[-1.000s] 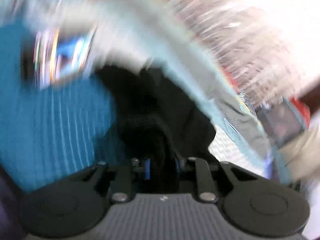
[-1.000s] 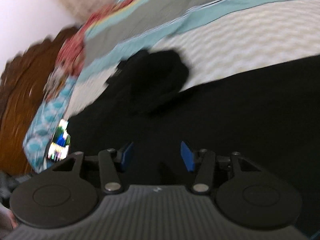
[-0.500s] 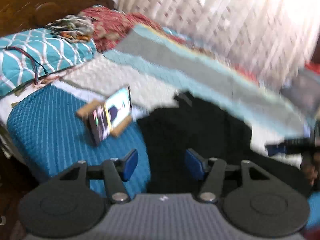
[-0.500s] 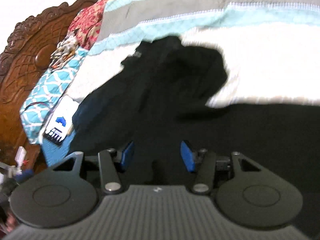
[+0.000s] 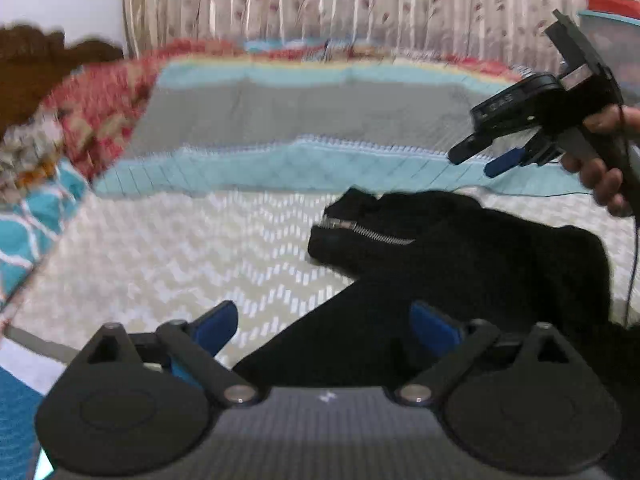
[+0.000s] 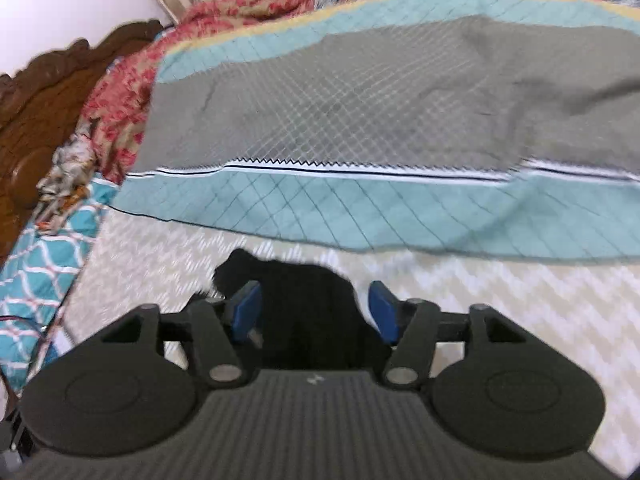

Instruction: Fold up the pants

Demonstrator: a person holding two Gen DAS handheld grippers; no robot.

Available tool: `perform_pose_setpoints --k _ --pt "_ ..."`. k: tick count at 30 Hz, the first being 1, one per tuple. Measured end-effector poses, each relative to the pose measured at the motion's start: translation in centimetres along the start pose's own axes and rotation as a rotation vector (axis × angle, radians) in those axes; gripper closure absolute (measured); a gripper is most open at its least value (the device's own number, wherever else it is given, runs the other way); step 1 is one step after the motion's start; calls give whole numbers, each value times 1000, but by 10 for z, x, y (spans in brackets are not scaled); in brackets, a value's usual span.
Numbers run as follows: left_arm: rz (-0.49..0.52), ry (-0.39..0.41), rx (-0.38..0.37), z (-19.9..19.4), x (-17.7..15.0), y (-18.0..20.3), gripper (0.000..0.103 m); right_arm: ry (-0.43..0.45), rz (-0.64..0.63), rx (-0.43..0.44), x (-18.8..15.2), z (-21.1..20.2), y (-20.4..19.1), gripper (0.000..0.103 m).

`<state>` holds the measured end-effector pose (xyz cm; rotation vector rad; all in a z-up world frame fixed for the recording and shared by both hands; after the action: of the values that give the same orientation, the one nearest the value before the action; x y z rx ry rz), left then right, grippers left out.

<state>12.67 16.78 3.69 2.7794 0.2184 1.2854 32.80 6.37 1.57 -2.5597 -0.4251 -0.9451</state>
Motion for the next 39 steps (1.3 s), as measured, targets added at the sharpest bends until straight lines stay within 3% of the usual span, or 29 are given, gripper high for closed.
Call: perform_pose_setpoints --k 2,4,5,6,7,10,13,16,18,21,24,27,29,33,36,39 --pt "-63 -74 -24 19 0 -8 10 -49 -3 -16 4 36 -3 39" --pt "-109 -154 -53 31 -6 -12 52 -117 5 -23 0 66 -2 40" --pt "-112 -192 -63 37 -8 -13 81 -160 12 -36 -5 81 -2 58" --pt "-107 -187 -43 37 -8 -13 98 -186 10 -37 -9 87 -1 77" --pt "-99 -170 -39 31 -8 -10 98 -185 -5 -34 -12 89 -2 95" --pt "-142 -99 -76 0 -1 -5 98 -27 32 5 -7 50 6 95" --pt "-188 -2 -126 -33 14 3 98 107 110 -35 -4 -14 40 95" --pt "-197 83 -143 -53 29 13 98 241 193 -124 -10 -92 89 95" --pt "-180 119 -129 -59 34 23 98 344 253 -234 -26 -160 128 95" --pt "-171 95 -151 -50 37 43 98 460 341 -390 -64 -243 178 95" --pt "-145 47 -125 -34 26 62 98 466 473 -500 -122 -298 222 95" --pt "-102 0 -102 -18 9 79 98 431 617 -610 -190 -325 252 83" --pt "-63 -27 -71 -11 -3 87 98 354 709 -606 -229 -325 264 79" --pt "-19 -46 -52 -11 -12 95 97 327 831 -660 -287 -347 274 79" --pt "5 -50 -53 -12 -9 94 97 362 877 -727 -302 -369 279 78" --pt "36 -50 -56 -12 -7 95 97 404 821 -810 -289 -382 271 78"
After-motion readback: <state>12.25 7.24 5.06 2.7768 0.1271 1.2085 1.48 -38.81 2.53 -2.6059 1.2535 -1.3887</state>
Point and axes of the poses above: each gripper's, at about its wrist camera, not at the fingertips, and z roughly the way its jaws point, y to its right, x to its top, the point moved 3 cm from there along z, roughly the way its jaws point, and after that the axes turned 13 degrees about -z, right-handed, at the moved point
